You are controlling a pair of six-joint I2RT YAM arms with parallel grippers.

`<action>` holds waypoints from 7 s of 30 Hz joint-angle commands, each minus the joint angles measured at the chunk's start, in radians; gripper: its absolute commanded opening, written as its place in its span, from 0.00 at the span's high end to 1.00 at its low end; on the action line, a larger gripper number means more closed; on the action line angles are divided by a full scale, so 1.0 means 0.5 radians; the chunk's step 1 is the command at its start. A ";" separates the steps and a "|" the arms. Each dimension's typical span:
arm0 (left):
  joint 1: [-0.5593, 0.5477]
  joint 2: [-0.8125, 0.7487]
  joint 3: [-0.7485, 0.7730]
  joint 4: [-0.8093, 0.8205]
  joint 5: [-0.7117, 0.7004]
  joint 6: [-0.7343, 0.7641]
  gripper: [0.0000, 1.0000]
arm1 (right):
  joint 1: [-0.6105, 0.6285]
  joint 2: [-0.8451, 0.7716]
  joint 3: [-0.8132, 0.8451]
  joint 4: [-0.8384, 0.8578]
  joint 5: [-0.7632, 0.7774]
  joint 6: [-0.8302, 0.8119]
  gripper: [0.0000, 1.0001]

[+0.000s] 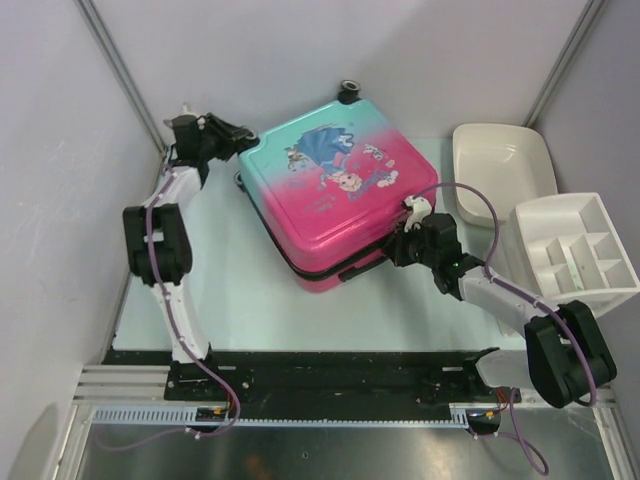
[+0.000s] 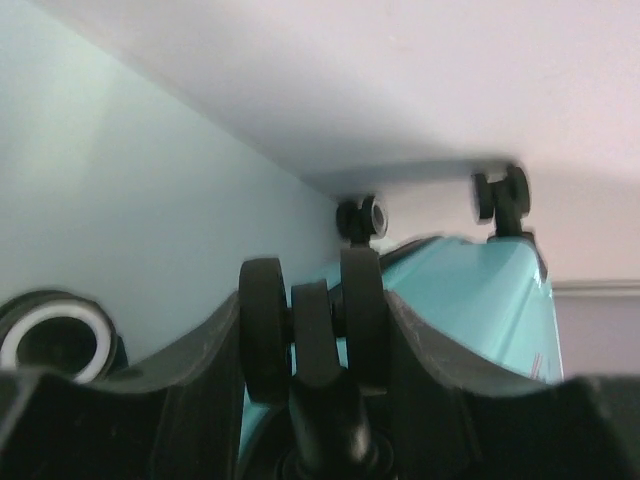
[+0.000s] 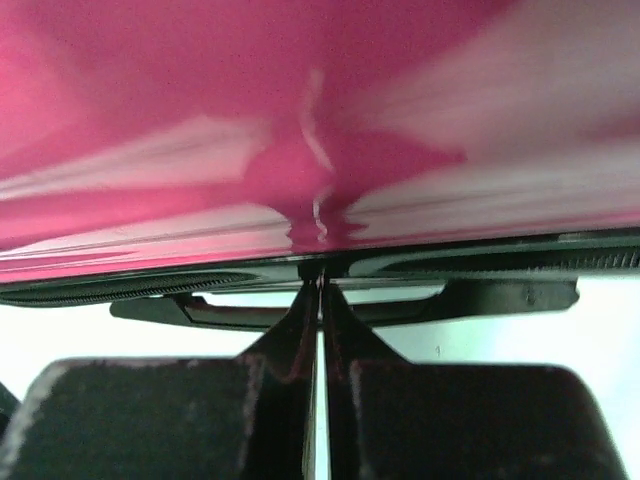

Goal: Open, take out, and arrange the luggage

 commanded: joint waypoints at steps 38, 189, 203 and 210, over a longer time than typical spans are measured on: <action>-0.464 -2.377 -1.647 -0.997 0.550 4.089 0.00 | -0.498 0.933 0.721 0.721 -1.241 0.201 1.00; -0.992 -2.046 -1.668 -0.988 0.084 3.887 0.00 | 0.447 0.328 -0.282 1.242 -0.299 -0.268 0.63; -0.992 -2.037 -1.702 -0.948 0.126 3.890 0.00 | 0.413 0.546 -0.202 1.426 -0.372 -0.351 0.54; -0.992 -2.034 -1.739 -0.945 0.154 3.936 0.00 | 0.355 0.583 -0.199 1.509 -0.501 -0.381 0.40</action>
